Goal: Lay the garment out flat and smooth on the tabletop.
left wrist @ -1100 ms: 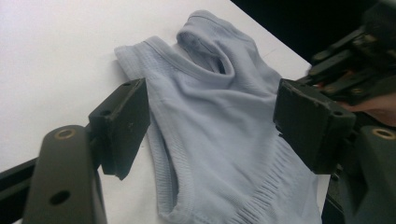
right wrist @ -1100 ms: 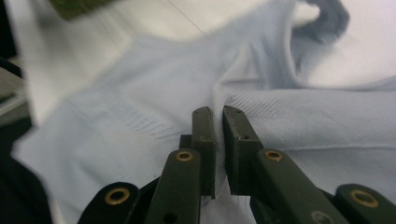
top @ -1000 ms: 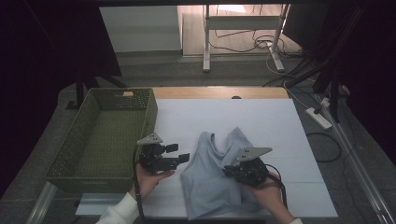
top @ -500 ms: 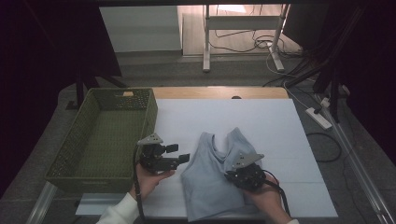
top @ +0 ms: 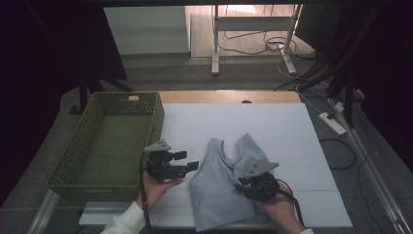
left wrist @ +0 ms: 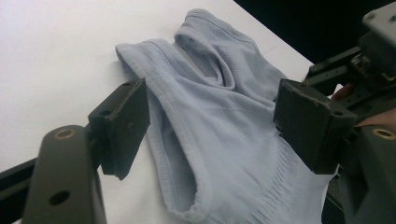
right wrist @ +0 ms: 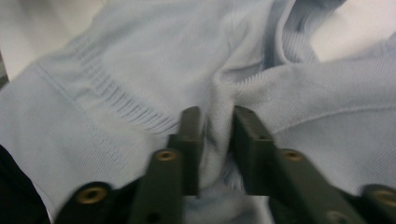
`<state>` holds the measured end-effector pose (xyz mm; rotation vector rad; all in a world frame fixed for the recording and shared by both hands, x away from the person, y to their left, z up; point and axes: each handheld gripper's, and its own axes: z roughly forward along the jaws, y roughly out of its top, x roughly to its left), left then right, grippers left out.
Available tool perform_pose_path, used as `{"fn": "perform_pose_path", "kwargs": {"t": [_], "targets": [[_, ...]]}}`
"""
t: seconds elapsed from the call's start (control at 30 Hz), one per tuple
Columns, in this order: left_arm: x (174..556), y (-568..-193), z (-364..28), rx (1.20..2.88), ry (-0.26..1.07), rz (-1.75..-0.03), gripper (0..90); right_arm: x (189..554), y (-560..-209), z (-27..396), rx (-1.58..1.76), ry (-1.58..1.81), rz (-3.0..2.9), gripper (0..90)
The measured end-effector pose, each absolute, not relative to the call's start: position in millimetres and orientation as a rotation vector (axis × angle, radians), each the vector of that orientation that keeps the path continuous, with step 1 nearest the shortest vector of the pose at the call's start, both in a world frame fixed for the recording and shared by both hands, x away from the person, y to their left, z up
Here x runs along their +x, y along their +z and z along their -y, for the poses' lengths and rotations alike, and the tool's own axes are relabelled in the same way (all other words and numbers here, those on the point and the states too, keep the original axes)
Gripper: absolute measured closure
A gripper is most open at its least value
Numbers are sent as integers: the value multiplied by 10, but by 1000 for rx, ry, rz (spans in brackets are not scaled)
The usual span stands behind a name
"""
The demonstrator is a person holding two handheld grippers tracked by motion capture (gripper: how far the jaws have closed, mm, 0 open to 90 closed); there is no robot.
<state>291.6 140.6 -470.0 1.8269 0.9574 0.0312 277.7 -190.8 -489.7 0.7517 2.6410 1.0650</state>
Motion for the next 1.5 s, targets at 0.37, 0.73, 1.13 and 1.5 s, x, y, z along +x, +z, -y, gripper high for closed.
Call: {"fn": "perform_pose_path", "kwargs": {"t": [0.37,0.73,1.13,1.5], "targets": [[2918,-4707,-1401,1827,31,-958,267,2905,-4709,2003,793,1208,-2520,568],[2914,-4709,-1390,1831,31,-957,267,3261,-4703,1964,847,1144,-2491,549],[2925,-4715,-1395,1834,29,-957,267,3729,-4737,1761,833,1070,-2511,551],[2922,-4720,-1417,1832,28,-960,265,3999,-4961,1602,823,953,-2588,547]]}}
